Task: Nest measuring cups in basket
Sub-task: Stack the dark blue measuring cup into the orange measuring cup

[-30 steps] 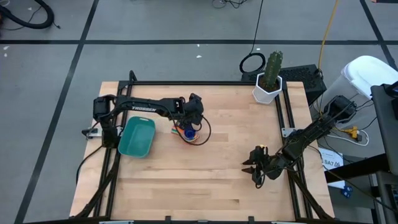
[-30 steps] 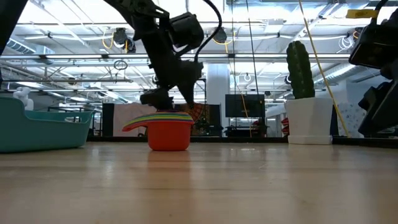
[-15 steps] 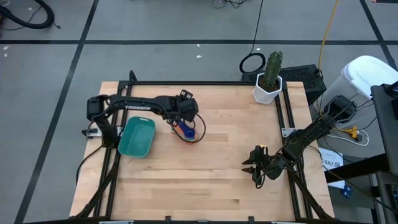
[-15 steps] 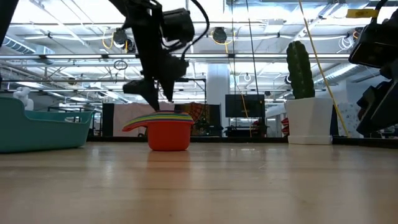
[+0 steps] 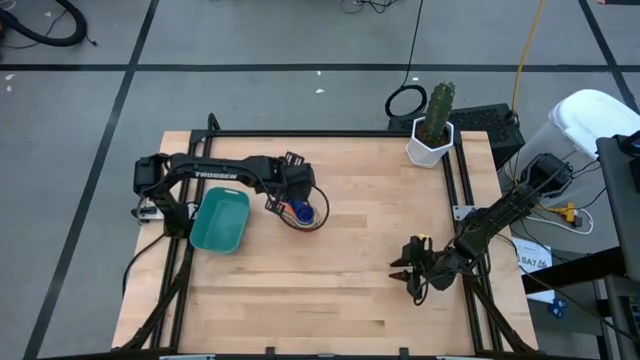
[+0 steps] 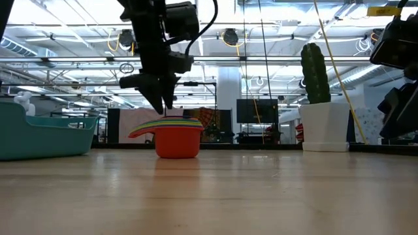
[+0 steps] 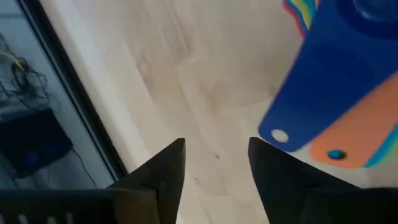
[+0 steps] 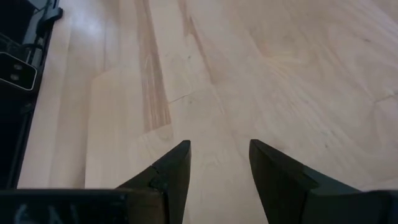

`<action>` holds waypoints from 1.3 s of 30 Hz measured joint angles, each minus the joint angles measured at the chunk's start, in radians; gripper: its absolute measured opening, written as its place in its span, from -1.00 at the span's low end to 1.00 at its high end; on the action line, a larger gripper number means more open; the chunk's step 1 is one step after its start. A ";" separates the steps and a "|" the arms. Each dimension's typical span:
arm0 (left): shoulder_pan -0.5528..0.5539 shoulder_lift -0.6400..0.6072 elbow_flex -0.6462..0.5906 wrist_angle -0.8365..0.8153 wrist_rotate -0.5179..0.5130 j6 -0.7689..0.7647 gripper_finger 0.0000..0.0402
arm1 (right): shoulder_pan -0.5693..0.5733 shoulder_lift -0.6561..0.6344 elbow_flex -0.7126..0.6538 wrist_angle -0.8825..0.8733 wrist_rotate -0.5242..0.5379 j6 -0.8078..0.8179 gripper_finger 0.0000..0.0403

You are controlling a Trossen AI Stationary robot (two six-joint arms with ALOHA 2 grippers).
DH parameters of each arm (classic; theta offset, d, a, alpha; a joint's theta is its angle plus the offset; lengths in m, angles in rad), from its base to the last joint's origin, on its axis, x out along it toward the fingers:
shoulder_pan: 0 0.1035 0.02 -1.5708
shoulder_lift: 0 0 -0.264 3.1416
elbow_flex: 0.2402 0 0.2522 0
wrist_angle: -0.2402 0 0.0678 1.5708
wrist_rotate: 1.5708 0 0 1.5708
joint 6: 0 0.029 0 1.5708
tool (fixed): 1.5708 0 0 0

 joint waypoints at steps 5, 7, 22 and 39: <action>0.007 0.005 0.000 -0.016 0.050 -0.043 0.00 | 0.000 0.000 0.000 0.000 0.000 0.000 -0.23; 0.013 0.011 0.000 0.039 0.002 -0.017 0.06 | -0.001 0.000 0.000 0.000 0.001 0.000 -0.23; 0.085 0.053 0.000 0.077 0.111 -0.028 0.13 | 0.000 0.000 0.000 0.007 -0.024 0.020 -0.23; 0.083 0.067 -0.001 -0.052 0.231 -0.080 -0.20 | 0.000 0.000 0.000 0.014 -0.024 0.023 -0.23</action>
